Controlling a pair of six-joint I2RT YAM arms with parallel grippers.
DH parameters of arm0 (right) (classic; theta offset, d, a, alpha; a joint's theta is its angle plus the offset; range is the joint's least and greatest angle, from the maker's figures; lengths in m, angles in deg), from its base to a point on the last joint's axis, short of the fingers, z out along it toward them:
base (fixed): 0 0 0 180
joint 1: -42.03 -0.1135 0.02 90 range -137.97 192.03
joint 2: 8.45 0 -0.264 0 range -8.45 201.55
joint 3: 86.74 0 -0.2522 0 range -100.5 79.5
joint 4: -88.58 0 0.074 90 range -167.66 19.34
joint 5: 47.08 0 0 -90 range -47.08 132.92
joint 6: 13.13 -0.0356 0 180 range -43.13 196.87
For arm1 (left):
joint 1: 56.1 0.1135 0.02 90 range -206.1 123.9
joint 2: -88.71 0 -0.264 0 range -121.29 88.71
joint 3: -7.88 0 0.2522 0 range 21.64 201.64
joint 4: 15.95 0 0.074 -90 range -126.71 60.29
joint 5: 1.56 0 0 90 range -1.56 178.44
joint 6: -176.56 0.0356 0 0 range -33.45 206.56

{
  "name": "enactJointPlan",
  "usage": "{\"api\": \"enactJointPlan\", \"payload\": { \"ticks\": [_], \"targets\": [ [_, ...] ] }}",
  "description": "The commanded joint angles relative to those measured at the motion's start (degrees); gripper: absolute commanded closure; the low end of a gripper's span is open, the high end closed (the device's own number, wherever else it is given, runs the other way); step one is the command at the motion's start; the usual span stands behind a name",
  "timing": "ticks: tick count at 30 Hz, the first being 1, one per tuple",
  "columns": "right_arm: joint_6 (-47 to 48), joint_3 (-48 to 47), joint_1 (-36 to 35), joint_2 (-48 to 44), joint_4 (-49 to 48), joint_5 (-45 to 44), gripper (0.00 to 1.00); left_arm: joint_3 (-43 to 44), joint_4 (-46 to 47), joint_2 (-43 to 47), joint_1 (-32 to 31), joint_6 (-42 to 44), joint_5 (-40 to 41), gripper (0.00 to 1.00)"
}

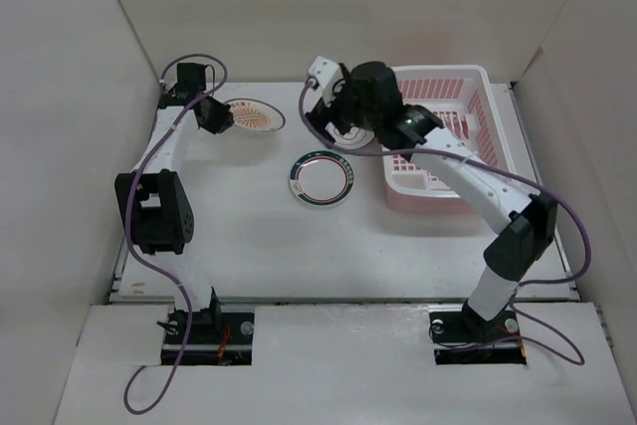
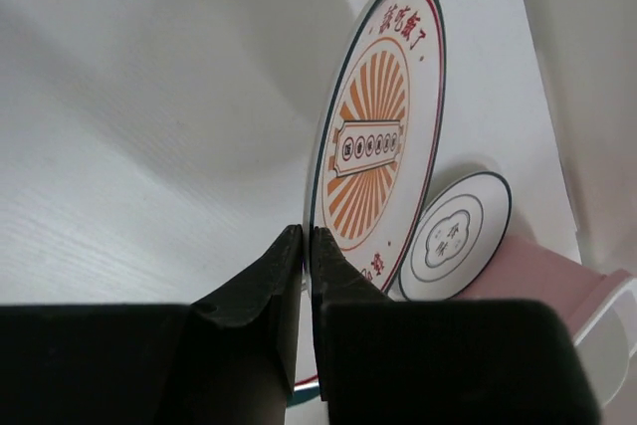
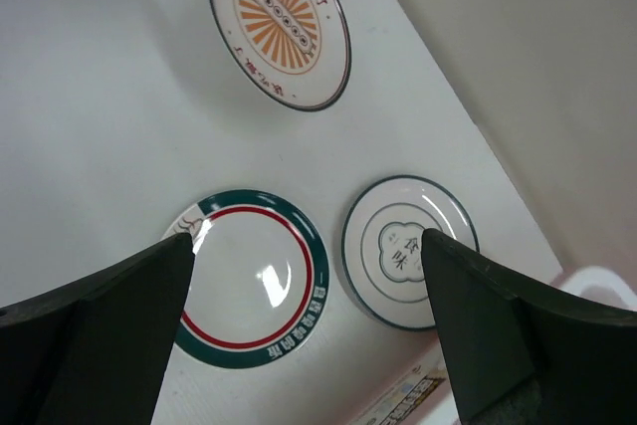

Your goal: Load the plates into the dish rack

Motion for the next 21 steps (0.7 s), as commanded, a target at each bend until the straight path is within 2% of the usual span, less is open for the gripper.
{"api": "enactJointPlan", "payload": {
  "ticks": [1,6,10,17,21],
  "targets": [
    [10.55,-3.84,-3.26,1.82,0.79,-6.41,0.00,2.02,-11.81,4.87,-0.12,1.24,-1.59,1.00],
    [14.51,-3.84,-7.31,5.59,-2.72,-6.24,0.00,-0.61,-11.81,11.11,-0.12,-0.51,-4.13,1.00],
    [16.54,-6.91,-10.20,9.81,-2.55,-5.62,0.00,-1.76,-11.81,15.15,-0.12,-0.51,-9.84,1.00],
    [17.07,-10.69,-11.44,14.04,-2.37,-4.92,0.01,-2.82,-11.81,19.64,-0.12,-1.04,-13.89,1.00],
    [16.54,-11.48,-11.44,16.06,-2.98,-6.22,0.06,-2.82,-11.81,21.75,-0.12,-1.66,-15.56,1.00]
  ]
}}
